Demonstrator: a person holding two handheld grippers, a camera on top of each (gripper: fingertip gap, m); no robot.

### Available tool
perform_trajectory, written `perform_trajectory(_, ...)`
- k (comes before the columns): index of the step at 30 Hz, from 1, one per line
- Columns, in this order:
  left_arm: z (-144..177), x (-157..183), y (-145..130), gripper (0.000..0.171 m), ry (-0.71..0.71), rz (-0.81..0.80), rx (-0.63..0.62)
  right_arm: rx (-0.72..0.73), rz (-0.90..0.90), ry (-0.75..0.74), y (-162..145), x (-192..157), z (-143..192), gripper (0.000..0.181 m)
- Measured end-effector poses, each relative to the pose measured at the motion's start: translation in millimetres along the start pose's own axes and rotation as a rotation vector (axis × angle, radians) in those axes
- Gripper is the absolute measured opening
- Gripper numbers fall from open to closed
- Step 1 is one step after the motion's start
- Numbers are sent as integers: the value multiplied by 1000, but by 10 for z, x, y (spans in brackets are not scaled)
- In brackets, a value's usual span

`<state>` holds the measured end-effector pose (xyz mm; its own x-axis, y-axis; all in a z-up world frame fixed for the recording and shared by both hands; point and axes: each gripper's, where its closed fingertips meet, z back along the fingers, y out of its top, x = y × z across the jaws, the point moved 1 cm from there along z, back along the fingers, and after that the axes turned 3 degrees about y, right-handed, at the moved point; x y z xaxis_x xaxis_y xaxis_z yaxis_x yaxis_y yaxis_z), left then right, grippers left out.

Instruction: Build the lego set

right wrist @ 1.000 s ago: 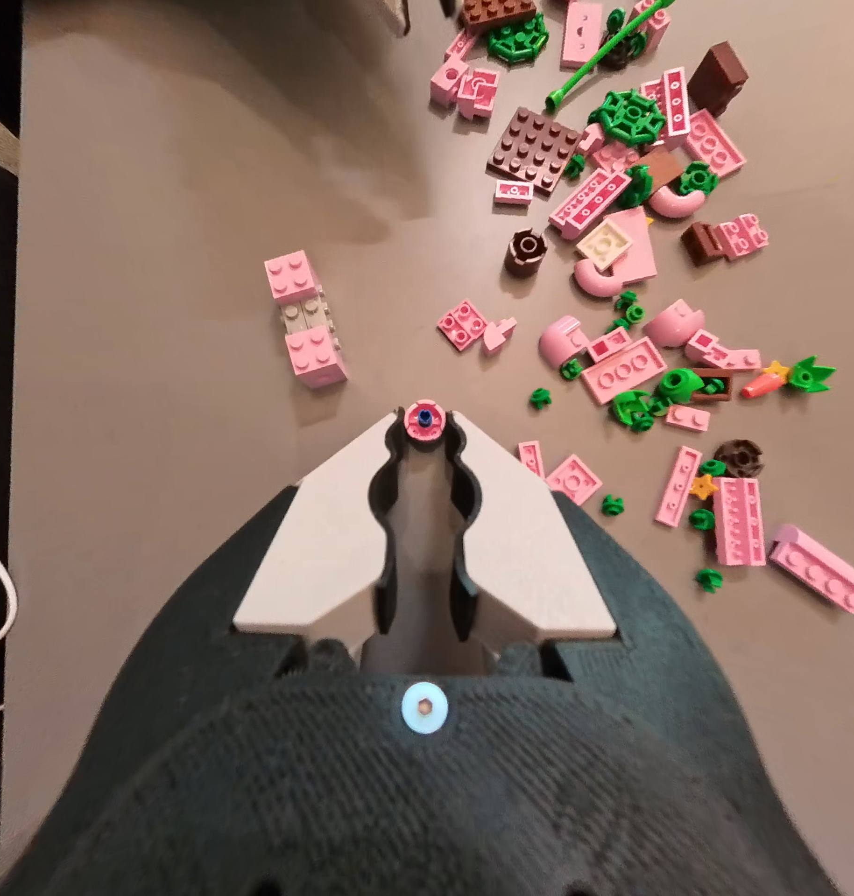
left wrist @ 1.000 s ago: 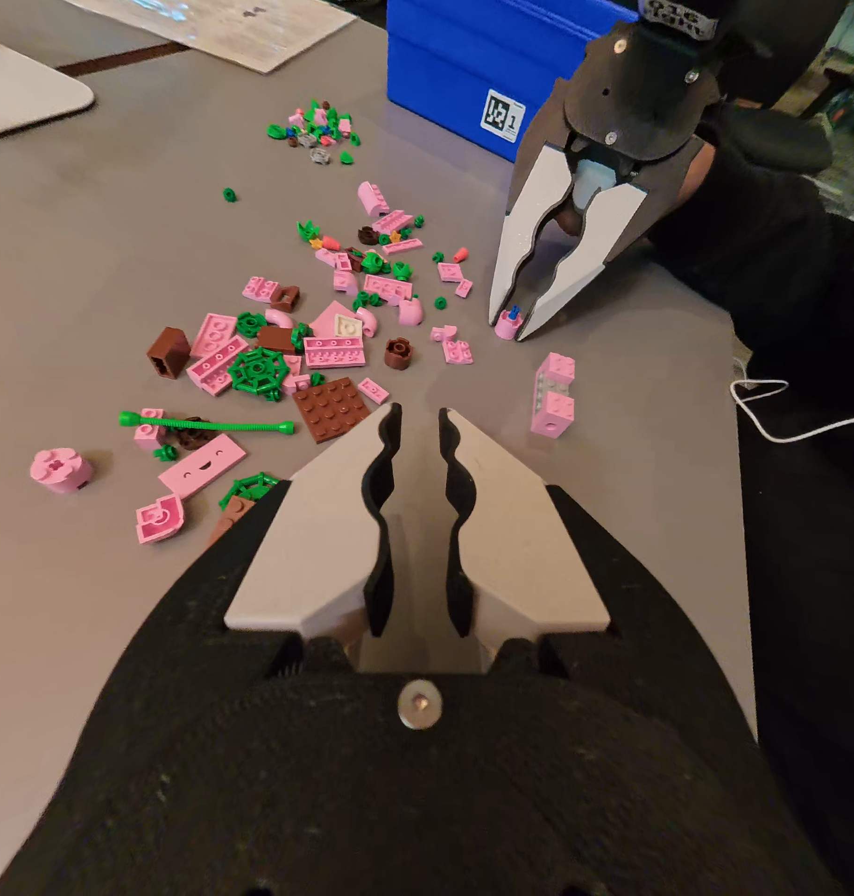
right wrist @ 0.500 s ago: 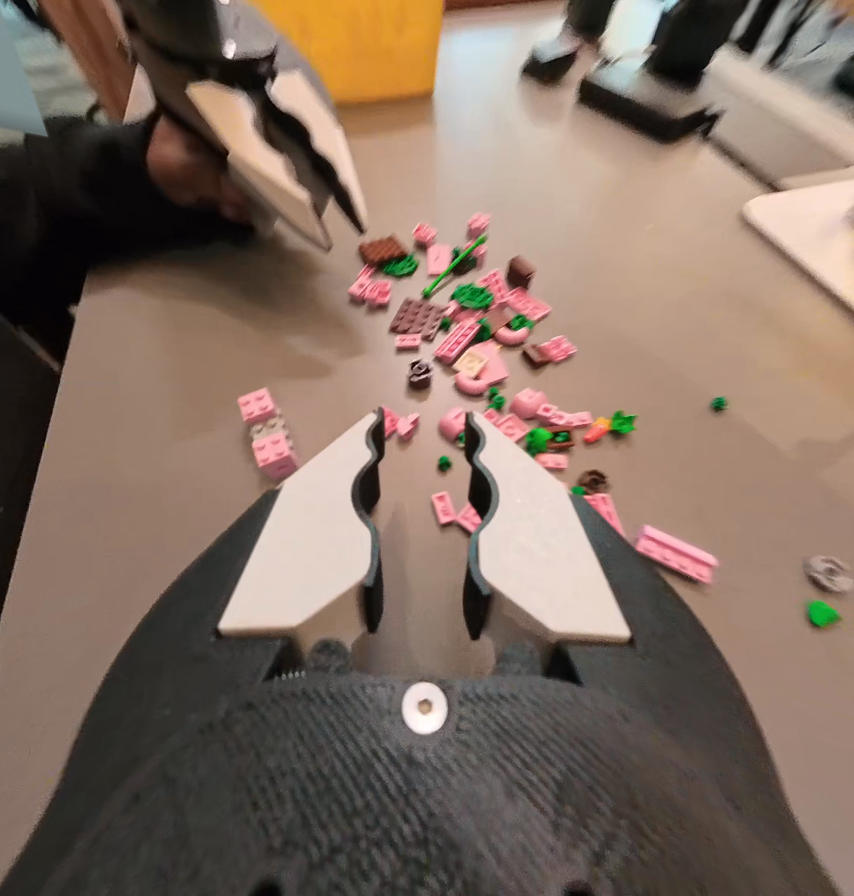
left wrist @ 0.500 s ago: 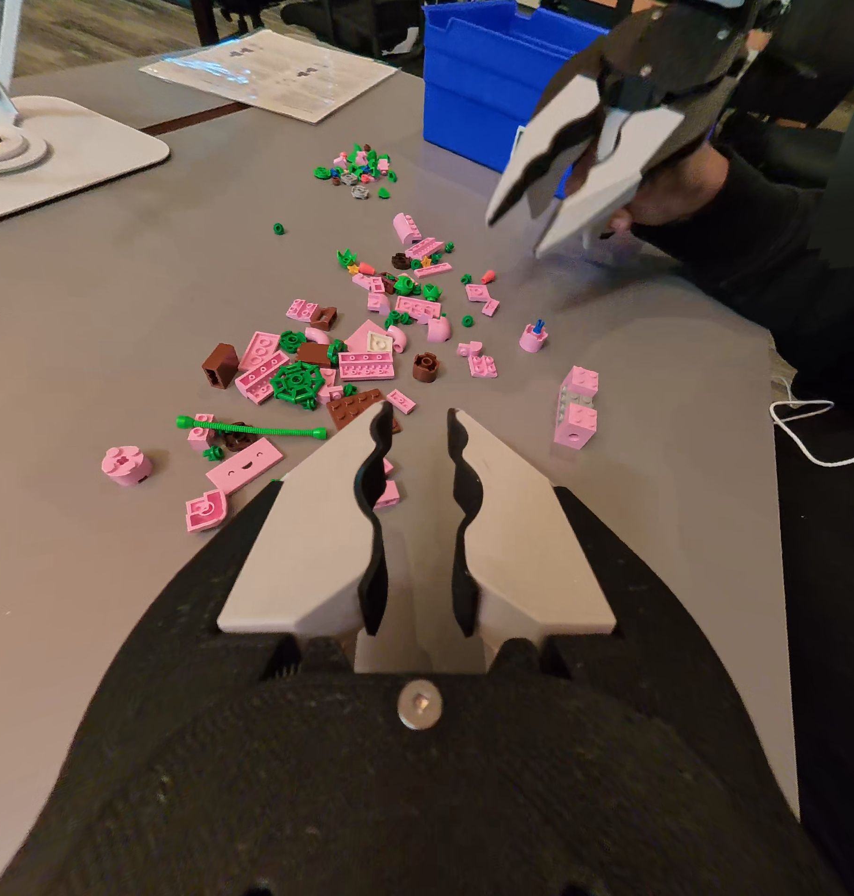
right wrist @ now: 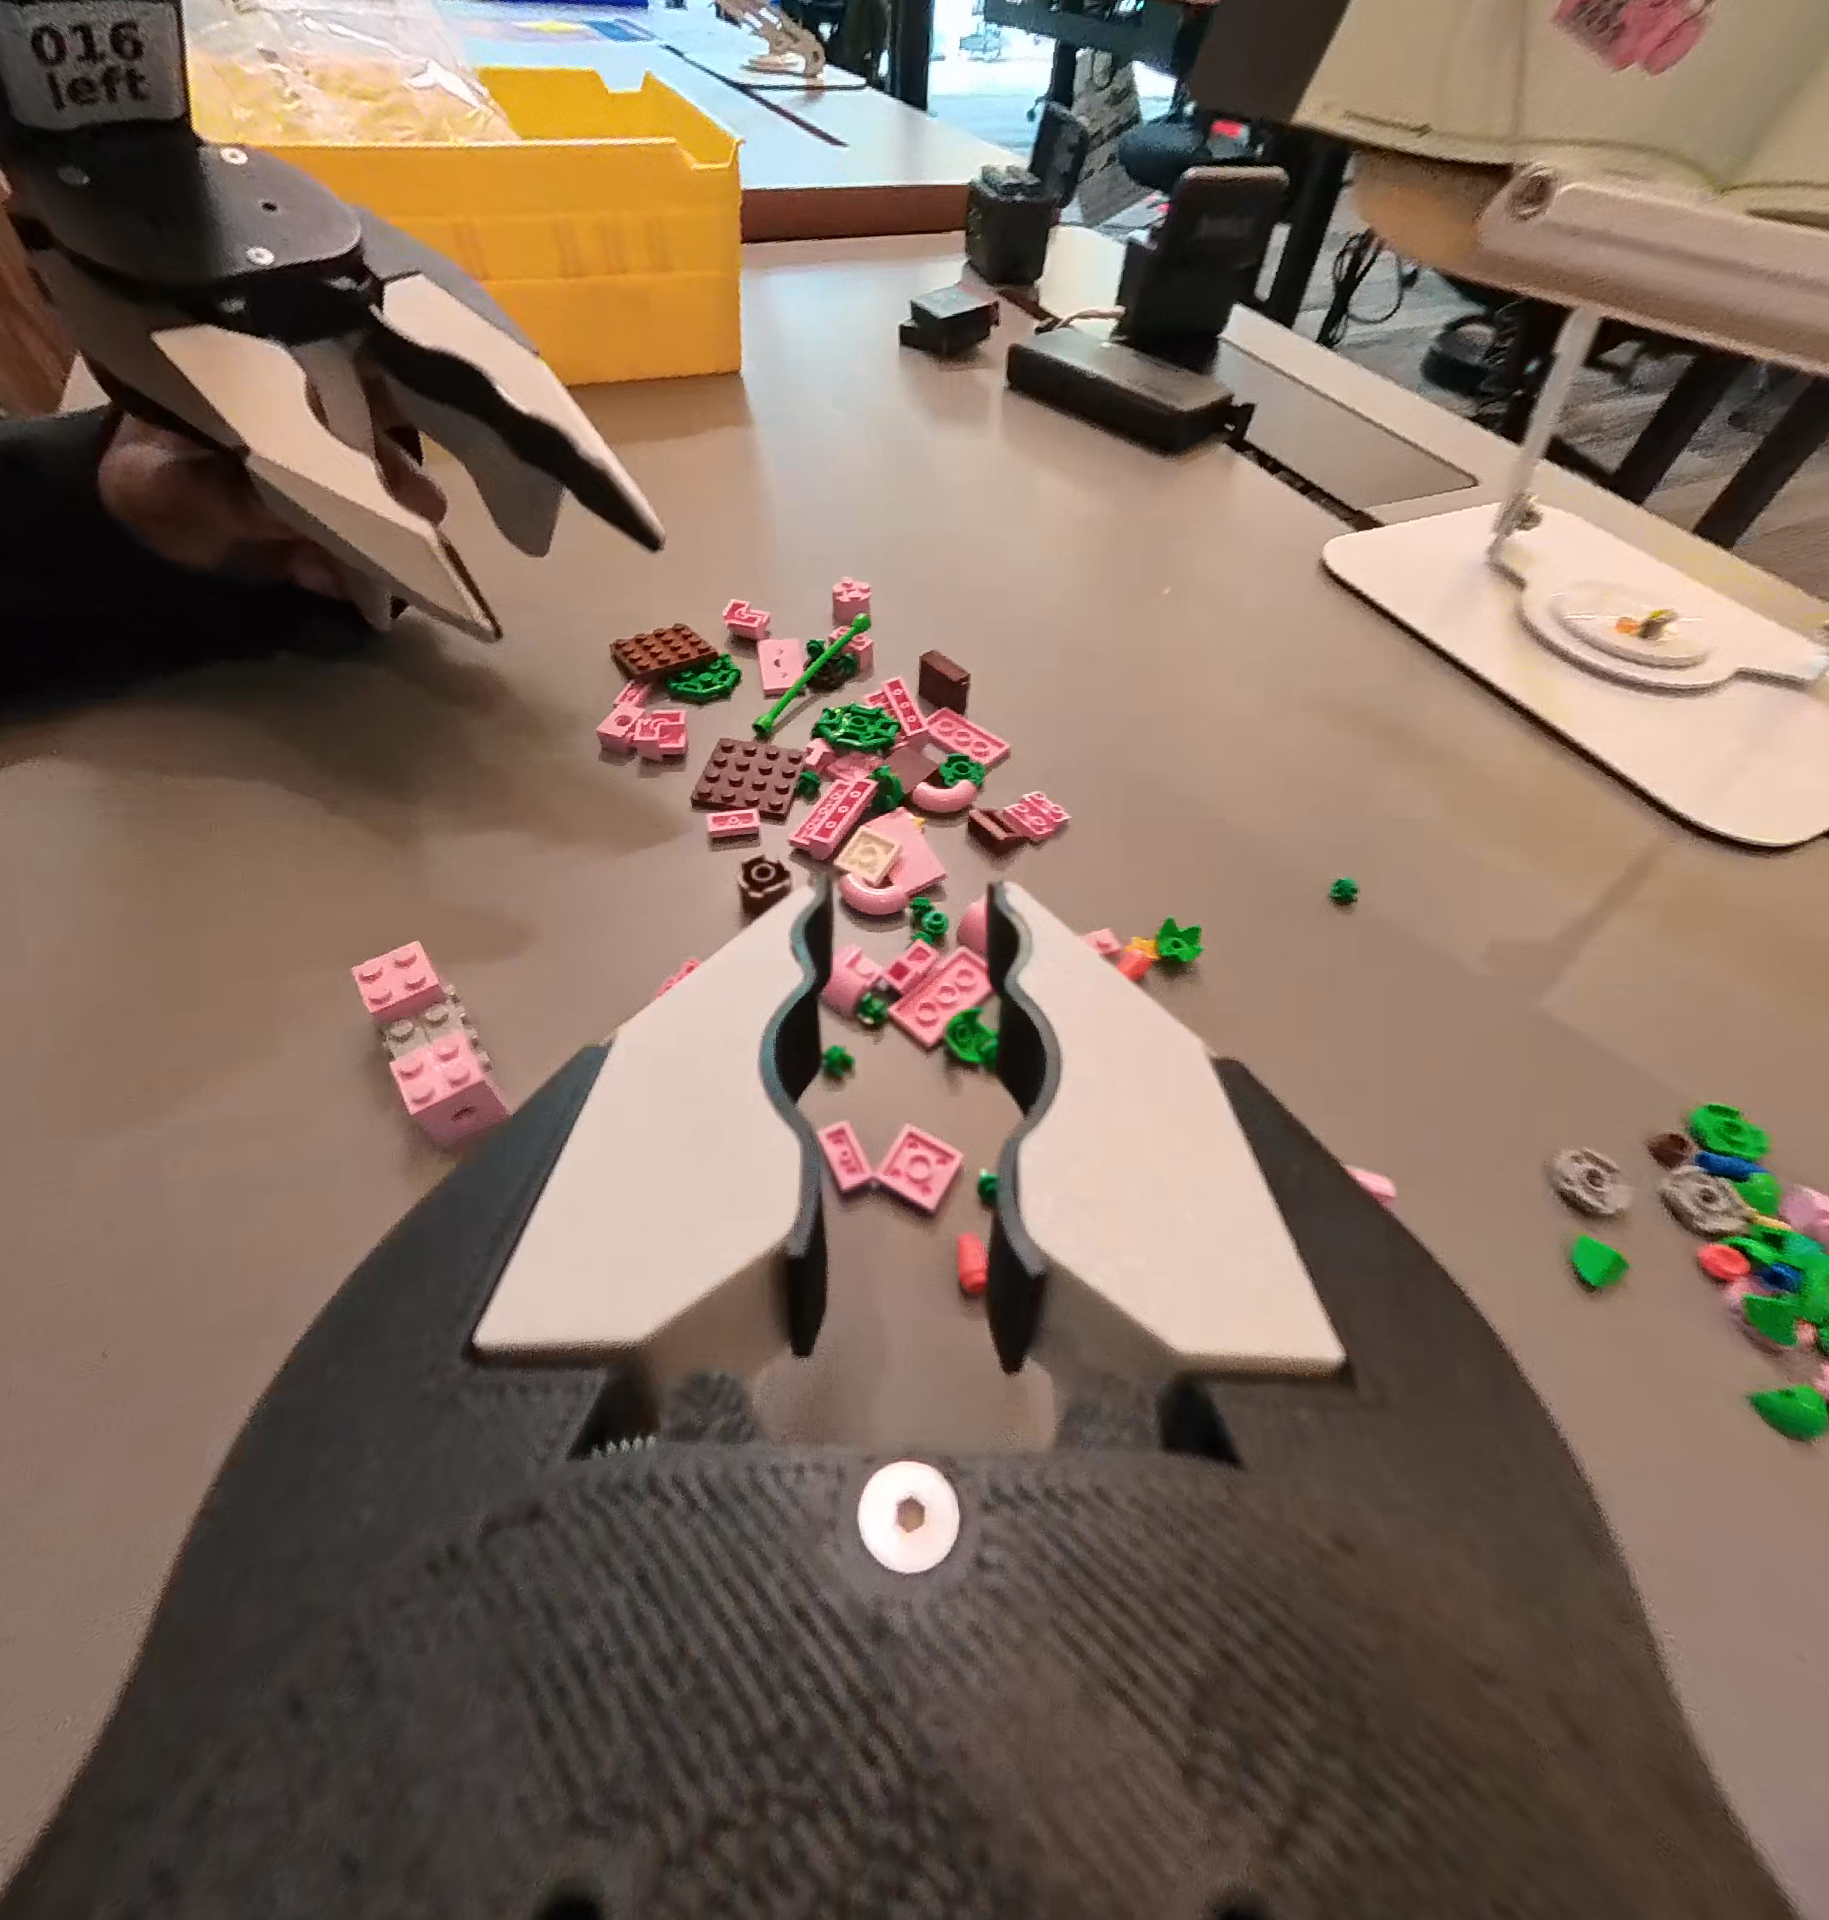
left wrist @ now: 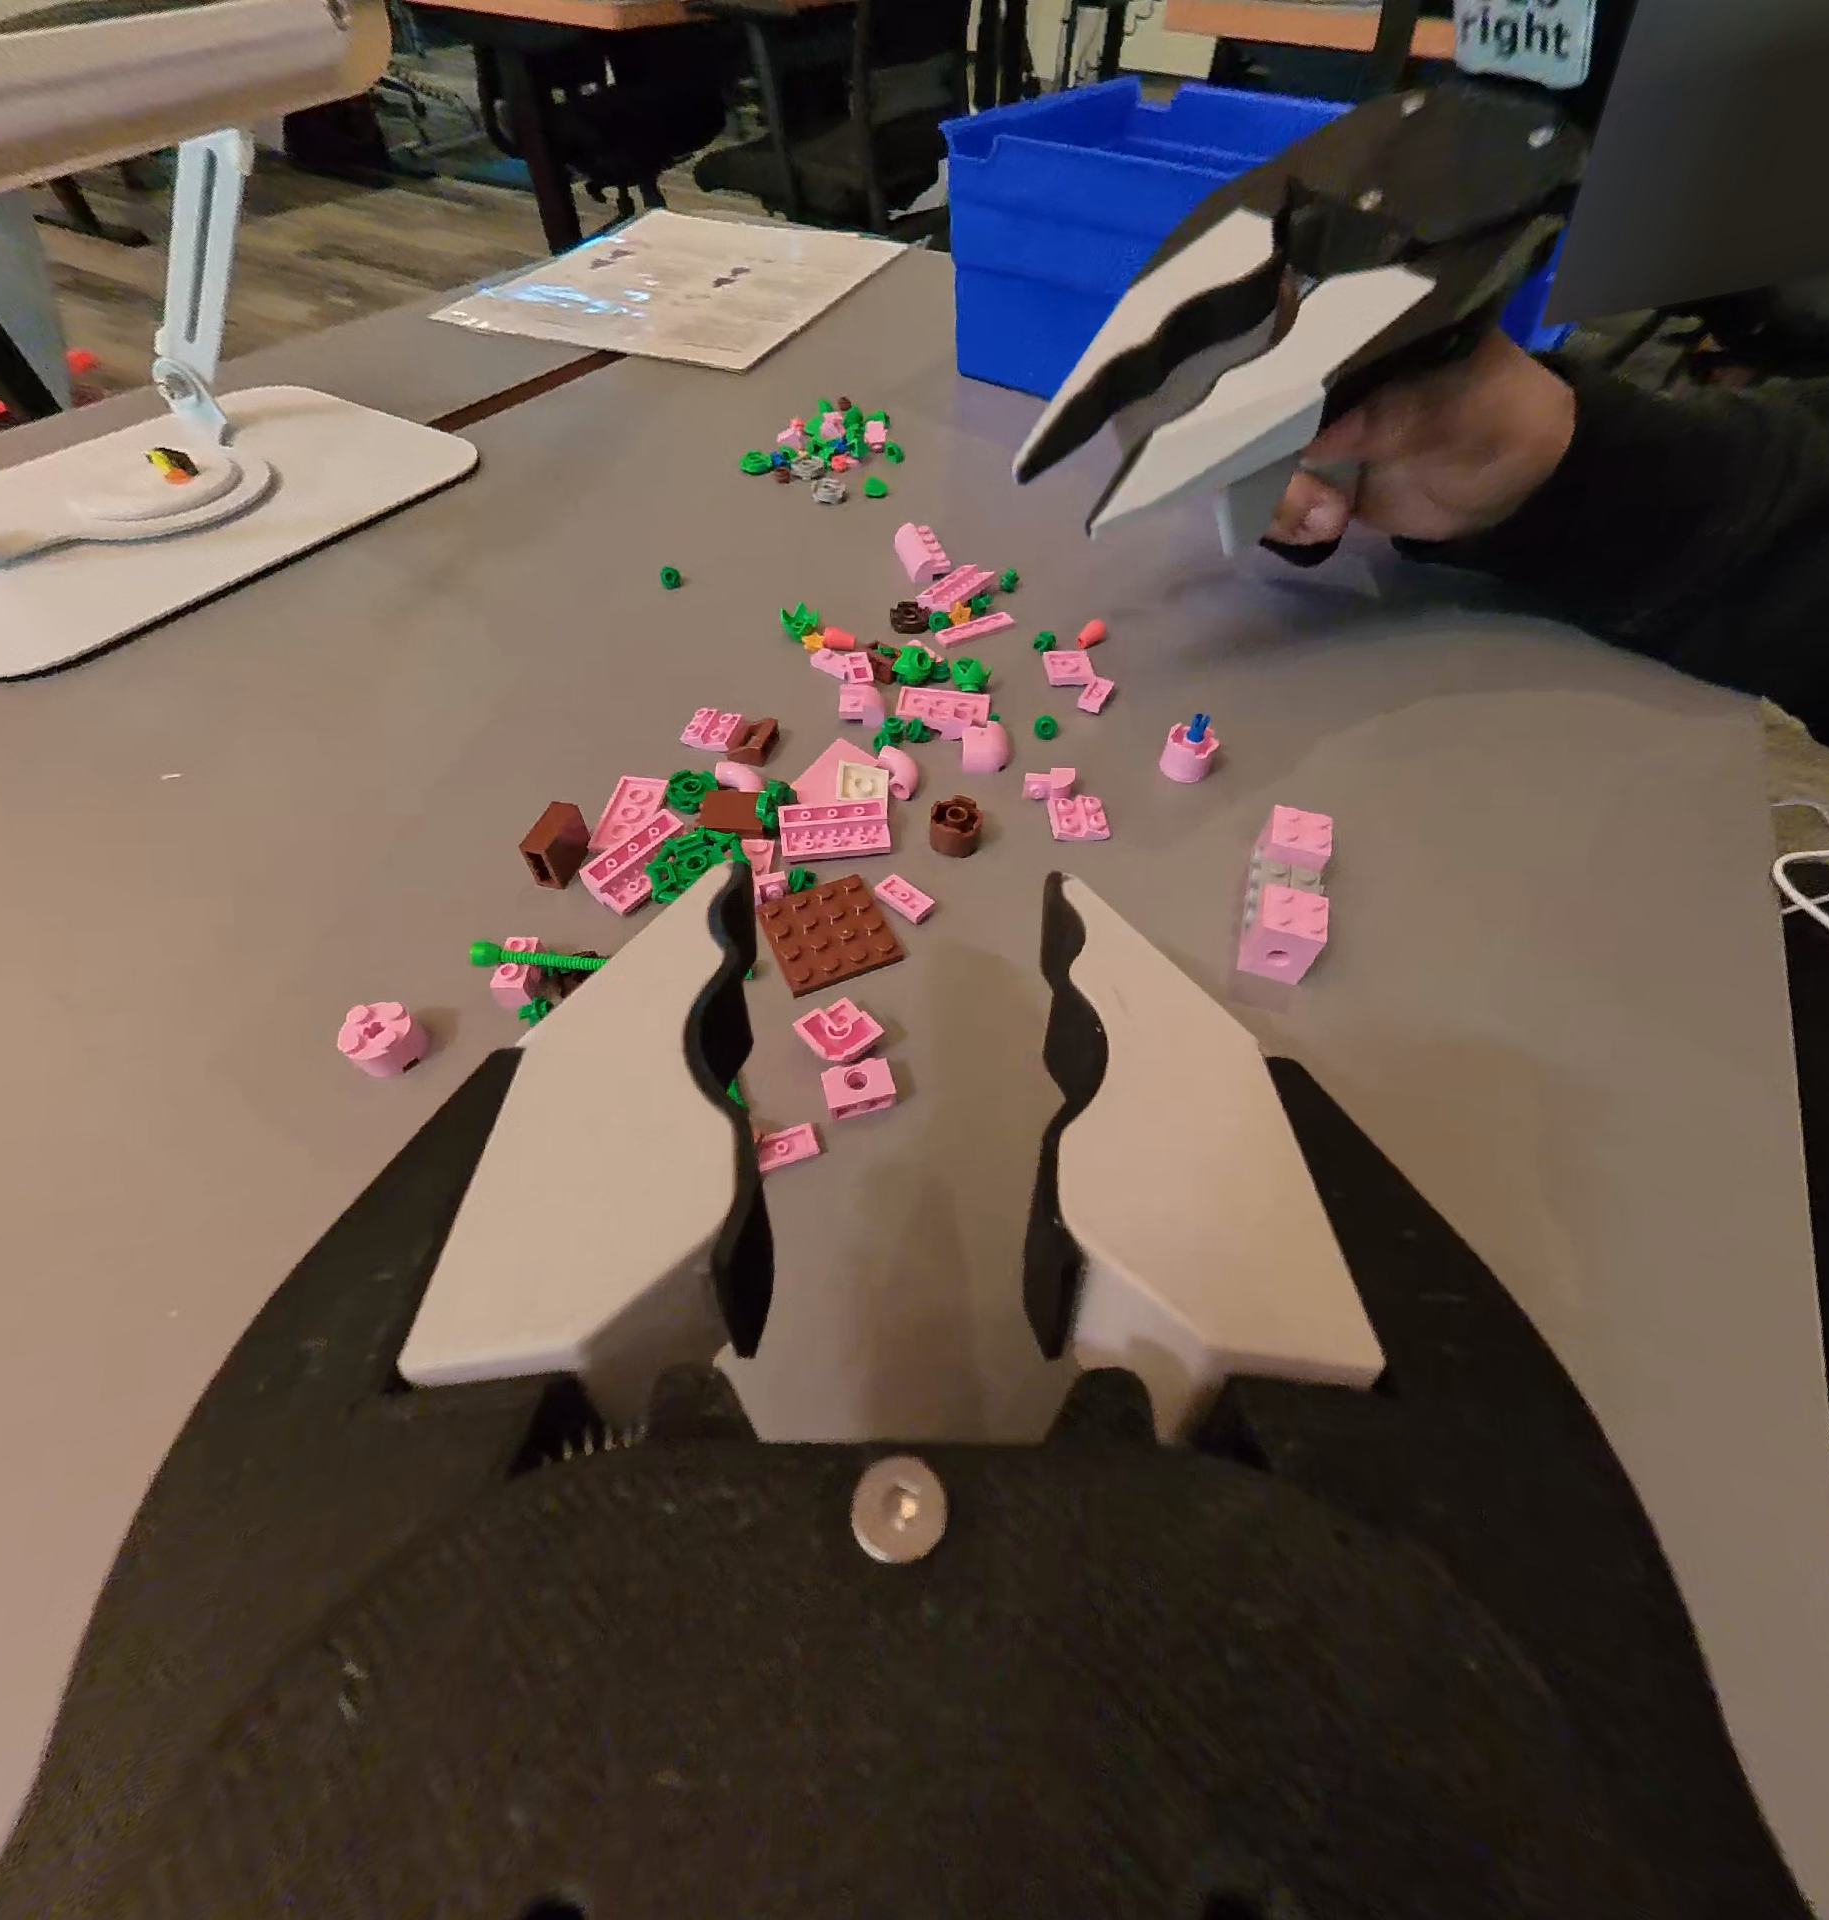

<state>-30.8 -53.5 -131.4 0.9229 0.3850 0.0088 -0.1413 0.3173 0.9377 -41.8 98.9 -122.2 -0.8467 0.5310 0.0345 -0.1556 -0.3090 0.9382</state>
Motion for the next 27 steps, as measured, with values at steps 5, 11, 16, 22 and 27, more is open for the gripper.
perform_trajectory(5,-8,-4,-7,55,4,-3,-5,-32,32,1,-64,-50,-87,27)
perform_trajectory(11,-11,-8,-11,54,17,-13,-9,-18,63,-31,-28,-26,-65,27)
perform_trajectory(16,-14,-8,-13,54,19,-15,-11,-15,49,-45,-38,23,-48,27)
perform_trajectory(22,-30,-4,-29,54,20,-20,-24,-6,64,-57,-17,30,-41,27)
perform_trajectory(27,-37,-10,-34,54,29,-24,-28,-7,78,-70,-20,40,-44,28)
